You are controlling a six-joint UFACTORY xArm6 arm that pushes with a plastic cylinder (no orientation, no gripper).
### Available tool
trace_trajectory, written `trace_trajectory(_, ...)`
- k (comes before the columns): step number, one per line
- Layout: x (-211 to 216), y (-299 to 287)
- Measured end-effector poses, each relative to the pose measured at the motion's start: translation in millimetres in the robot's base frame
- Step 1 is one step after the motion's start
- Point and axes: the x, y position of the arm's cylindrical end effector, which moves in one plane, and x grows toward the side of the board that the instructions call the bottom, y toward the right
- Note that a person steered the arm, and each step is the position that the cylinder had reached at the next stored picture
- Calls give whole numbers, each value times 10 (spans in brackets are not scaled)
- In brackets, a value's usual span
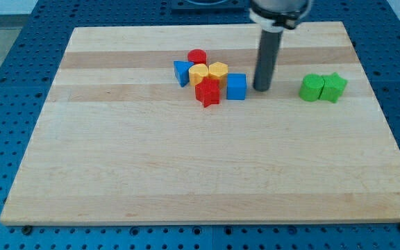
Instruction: Move the heart horizontal to the red circle
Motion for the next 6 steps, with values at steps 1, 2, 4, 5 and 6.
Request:
trace_trajectory(1, -1, -620)
trace_trajectory(2, 4, -870)
trace_trajectory(4, -273, -1036)
trace_trajectory(5, -370, -1182)
trace_trajectory(6, -687, -1259)
